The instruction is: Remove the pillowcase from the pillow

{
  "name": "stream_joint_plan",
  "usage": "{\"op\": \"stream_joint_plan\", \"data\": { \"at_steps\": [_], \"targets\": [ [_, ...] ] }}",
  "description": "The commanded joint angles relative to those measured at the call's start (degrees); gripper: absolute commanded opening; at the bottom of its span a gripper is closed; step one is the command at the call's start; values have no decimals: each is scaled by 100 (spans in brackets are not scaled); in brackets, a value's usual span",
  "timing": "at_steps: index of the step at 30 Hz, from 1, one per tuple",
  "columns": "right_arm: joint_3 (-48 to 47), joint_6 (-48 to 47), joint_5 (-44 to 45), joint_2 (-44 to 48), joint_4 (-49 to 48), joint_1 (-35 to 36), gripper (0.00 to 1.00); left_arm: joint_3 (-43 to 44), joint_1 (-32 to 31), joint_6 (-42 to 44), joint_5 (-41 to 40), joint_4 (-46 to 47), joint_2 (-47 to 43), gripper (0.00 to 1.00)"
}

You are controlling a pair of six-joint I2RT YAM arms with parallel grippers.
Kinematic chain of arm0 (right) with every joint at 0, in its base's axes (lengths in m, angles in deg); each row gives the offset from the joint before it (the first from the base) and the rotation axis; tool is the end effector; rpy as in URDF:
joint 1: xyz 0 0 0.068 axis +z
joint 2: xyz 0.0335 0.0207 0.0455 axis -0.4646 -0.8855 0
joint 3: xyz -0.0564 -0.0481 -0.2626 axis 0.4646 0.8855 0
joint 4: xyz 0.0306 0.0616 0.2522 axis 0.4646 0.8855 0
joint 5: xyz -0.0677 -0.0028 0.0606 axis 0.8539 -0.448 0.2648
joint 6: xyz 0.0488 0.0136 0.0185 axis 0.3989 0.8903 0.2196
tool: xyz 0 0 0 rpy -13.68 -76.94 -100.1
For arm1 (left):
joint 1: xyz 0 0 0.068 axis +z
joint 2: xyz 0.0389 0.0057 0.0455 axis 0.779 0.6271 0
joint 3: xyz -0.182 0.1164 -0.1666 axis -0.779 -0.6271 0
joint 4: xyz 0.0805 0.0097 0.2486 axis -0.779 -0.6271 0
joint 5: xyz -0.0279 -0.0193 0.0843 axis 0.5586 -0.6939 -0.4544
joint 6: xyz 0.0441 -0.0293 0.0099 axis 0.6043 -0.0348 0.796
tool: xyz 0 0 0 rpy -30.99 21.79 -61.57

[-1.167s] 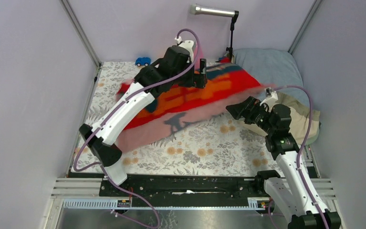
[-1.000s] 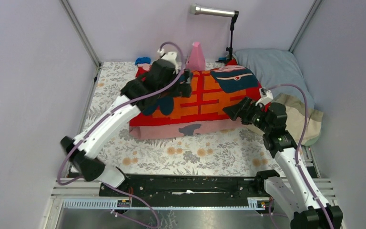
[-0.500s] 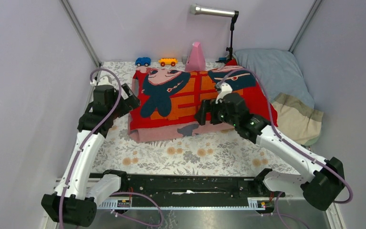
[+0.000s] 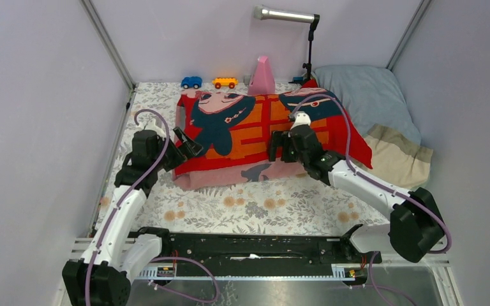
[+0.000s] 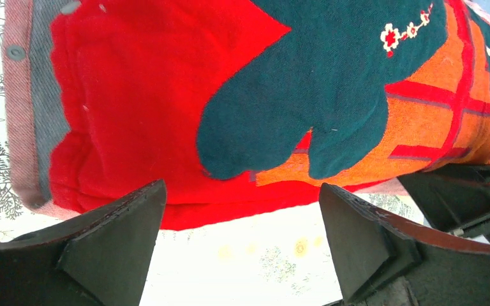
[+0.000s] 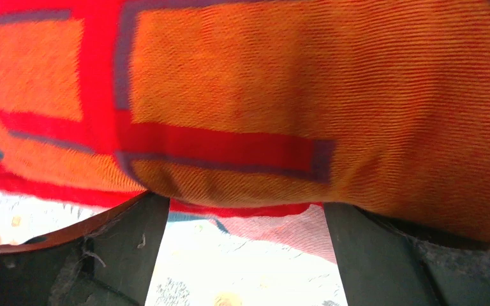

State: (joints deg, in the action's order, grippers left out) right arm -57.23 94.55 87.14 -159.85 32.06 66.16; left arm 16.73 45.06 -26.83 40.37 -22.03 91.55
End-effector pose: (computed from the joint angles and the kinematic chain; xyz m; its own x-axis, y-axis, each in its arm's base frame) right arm 0.2365 0.1798 0.2625 -0.5466 0.0655 -0.8348 -0.2970 0.9170 0.2664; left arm 0.1982 -0.0296 0.2859 -0.6213 -0.5304 -0.5768 -0.1020 0.7846 -0.6116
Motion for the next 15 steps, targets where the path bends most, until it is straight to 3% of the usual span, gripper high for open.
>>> {"op": "stream_joint_plan", "data": {
  "at_steps": [1,3,5,6,8,9,10,15],
  "targets": [
    [279,-24,383,139,-501,-625,94,-196,31,-43,-110,646,-396,99],
    [381,78,632,200,-477,-820,88,-306,31,-261,-643,576,-577,99],
    [460,232,805,280,-436,-1032,73,-446,40,-402,-952,594,-761,99],
    [496,290,984,353,-396,-1123,61,-552,40,-507,-1092,607,-852,99],
    [579,481,1889,645,-222,-1182,20,-747,40,-705,-1218,697,-1059,99],
    [664,527,2182,828,-190,-1191,5,-872,40,-824,-1223,765,-1158,99],
    [697,514,2378,1019,-204,-1205,0,-1028,40,-951,-1205,838,-1256,99],
    [733,308,2199,1924,-260,-1202,0,-1960,40,-1222,-645,1636,-1676,99]
  ]
}}
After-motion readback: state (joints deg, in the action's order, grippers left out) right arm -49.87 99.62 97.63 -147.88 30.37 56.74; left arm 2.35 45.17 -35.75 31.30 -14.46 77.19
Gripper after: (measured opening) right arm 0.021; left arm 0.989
